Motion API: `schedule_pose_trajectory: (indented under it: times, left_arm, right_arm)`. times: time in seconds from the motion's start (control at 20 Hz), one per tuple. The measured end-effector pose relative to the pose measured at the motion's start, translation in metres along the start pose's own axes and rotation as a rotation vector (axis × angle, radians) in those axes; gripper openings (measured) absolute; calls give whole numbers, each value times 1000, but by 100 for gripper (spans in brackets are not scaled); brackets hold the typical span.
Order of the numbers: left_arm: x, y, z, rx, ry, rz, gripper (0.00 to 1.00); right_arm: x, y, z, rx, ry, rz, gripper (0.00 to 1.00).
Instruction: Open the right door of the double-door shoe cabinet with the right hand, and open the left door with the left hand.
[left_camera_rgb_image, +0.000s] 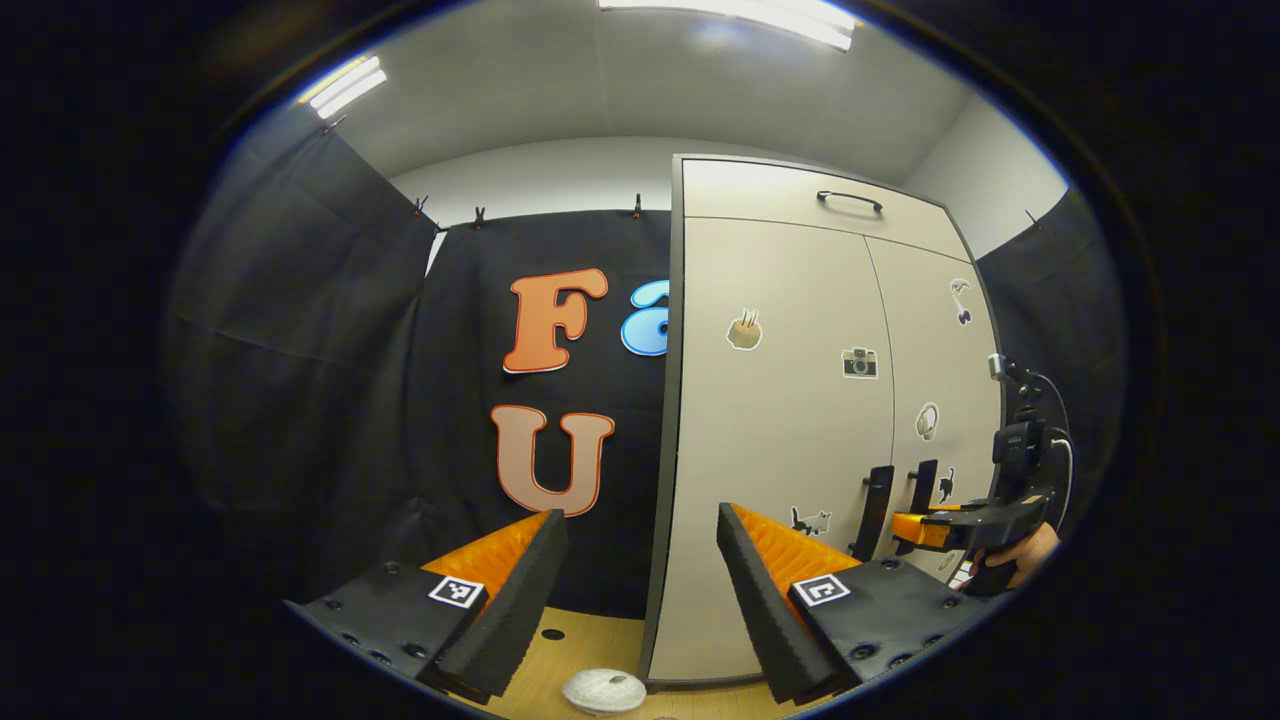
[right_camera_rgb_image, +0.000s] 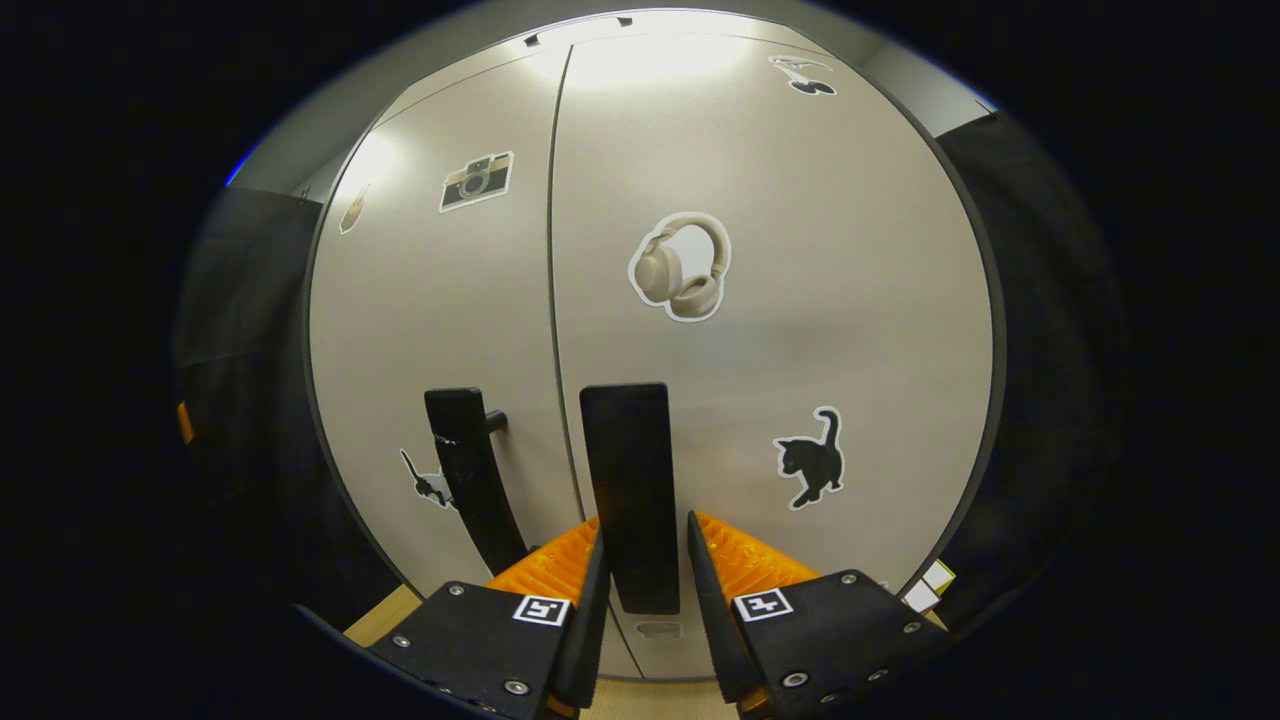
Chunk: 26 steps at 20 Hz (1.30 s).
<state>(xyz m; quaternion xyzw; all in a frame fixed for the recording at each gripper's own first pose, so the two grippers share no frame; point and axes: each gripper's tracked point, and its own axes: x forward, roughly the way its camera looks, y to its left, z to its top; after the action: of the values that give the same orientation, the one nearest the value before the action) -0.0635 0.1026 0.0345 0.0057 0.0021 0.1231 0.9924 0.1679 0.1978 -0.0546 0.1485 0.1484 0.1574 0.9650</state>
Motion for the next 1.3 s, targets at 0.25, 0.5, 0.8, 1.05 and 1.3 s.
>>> schedule_pose_trajectory:
  times: [0.25,0.5,0.8,1.05,1.3]
  left_arm:
    - [2,-1,-8,4,27,-6,95]
    - [10,-20,-14,31,55,-44,96]
    - [11,-58,-16,29,65,-98,96]
    - [9,-85,-13,20,61,-126,96]
    - [5,-110,-5,57,57,-160,96]
  right_arm:
    - [2,0,0,17,-23,-26,33]
    - [-3,0,-1,37,-3,-3,21]
    - [-23,2,-2,35,10,50,20]
    - [-43,-3,-2,25,2,75,20]
    - [-60,-7,0,45,-3,100,20]
